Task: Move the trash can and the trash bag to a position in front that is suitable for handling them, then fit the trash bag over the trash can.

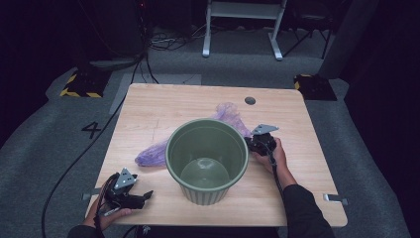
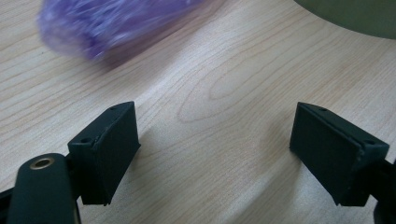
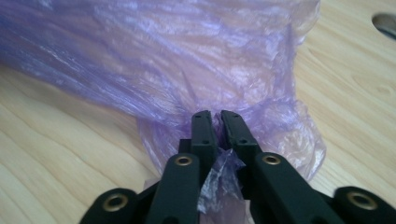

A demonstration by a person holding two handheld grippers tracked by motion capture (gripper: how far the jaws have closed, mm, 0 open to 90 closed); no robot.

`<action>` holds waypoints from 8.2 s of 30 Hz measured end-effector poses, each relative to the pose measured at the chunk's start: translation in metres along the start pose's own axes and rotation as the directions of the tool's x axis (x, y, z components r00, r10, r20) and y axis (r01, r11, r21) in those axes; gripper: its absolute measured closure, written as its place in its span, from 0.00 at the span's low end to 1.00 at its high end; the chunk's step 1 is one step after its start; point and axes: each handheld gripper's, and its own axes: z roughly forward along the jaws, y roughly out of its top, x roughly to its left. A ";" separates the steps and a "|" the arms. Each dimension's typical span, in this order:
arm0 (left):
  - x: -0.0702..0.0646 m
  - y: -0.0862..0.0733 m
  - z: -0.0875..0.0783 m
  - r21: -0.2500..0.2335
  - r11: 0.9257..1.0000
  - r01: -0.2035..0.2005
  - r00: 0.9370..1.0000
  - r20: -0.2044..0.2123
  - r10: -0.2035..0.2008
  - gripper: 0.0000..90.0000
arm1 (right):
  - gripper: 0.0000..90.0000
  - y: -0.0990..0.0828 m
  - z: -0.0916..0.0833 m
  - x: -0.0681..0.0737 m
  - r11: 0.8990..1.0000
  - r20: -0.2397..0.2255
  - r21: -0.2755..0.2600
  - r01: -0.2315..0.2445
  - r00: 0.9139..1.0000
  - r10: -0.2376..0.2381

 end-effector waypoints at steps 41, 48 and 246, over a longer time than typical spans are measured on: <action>-0.021 0.009 0.009 -0.001 0.998 -0.060 0.996 0.070 0.060 0.17 | 0.35 0.006 -0.060 0.000 0.990 -0.035 -0.139 -0.011 0.999 0.006; -0.029 0.013 0.013 -0.002 0.997 -0.081 0.993 0.089 0.081 0.17 | 0.52 0.014 -0.023 0.025 0.995 -0.044 -0.103 -0.010 0.999 0.006; -0.021 0.042 0.043 0.009 0.989 -0.145 0.978 0.155 0.142 0.08 | 1.00 -0.033 -0.066 -0.052 0.948 0.109 -0.222 -0.230 0.960 0.259</action>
